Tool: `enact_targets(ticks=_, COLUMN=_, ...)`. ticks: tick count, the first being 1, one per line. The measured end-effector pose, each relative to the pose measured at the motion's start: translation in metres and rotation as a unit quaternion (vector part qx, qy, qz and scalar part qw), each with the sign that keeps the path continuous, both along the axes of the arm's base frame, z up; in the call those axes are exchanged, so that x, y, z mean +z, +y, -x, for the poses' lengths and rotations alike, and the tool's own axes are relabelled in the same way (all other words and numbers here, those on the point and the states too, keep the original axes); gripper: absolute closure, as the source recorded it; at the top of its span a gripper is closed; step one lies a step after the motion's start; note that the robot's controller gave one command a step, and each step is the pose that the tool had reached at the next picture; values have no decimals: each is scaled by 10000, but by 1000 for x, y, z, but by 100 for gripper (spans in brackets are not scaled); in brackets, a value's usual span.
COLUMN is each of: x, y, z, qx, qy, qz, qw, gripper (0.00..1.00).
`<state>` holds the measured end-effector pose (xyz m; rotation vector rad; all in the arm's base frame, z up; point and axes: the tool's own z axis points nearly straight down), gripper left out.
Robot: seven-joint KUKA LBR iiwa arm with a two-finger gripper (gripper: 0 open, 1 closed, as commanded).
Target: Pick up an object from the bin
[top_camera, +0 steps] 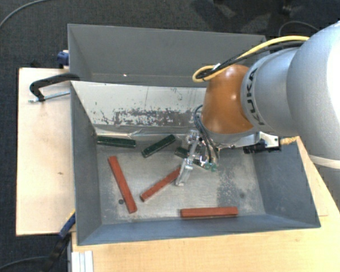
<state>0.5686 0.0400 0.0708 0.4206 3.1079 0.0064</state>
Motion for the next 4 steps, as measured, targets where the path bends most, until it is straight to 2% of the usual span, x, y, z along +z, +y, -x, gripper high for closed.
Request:
enact_targets(ticks=1, x=3, y=63, z=30, qx=-801, qy=42, qz=-4, qw=9968, gripper=0)
enact_targets(ticks=2, x=0, y=89, z=44, qx=9, qy=37, qz=10, qw=10000, gripper=0)
enact_targets(ticks=3, x=0, y=89, z=44, qx=8, qy=32, qz=12, qw=10000, gripper=100)
enact_targets(ticks=4, x=161, y=102, z=41, qx=-493, qy=-38, qz=-8, qw=9988, gripper=100)
